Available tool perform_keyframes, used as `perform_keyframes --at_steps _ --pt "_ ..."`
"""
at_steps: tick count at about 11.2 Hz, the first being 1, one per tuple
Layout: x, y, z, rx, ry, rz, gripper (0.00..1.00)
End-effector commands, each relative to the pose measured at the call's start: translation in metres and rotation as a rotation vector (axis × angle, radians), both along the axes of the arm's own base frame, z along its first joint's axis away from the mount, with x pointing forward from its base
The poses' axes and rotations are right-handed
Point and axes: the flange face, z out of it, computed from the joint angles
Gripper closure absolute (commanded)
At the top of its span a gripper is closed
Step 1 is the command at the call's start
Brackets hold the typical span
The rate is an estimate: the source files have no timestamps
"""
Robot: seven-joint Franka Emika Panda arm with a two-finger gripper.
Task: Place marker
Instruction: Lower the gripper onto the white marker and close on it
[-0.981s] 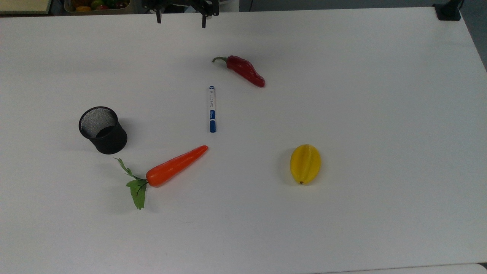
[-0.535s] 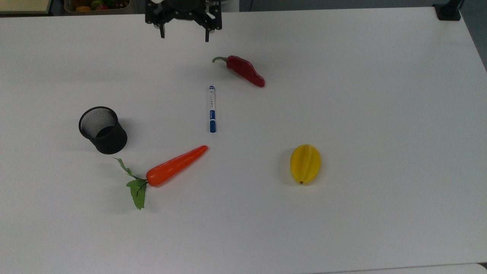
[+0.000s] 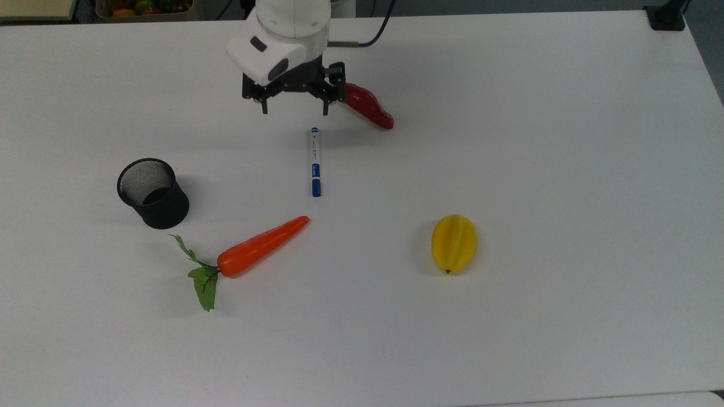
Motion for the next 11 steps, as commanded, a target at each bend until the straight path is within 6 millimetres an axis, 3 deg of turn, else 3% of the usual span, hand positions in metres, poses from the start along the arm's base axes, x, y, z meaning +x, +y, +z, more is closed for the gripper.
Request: perform_keyframes --at_steps 1,3,7,11 --pt "0.014 0.005 -0.041 0.023 -0.016 -0.021 0.00" --pt "0.023 0.007 -0.078 0.027 -0.020 -0.092 0.00" --pt "0.031 0.008 -0.124 0.034 -0.019 -0.089 0.04" --pt "0.031 0.013 -0.144 0.028 0.004 -0.077 0.36"
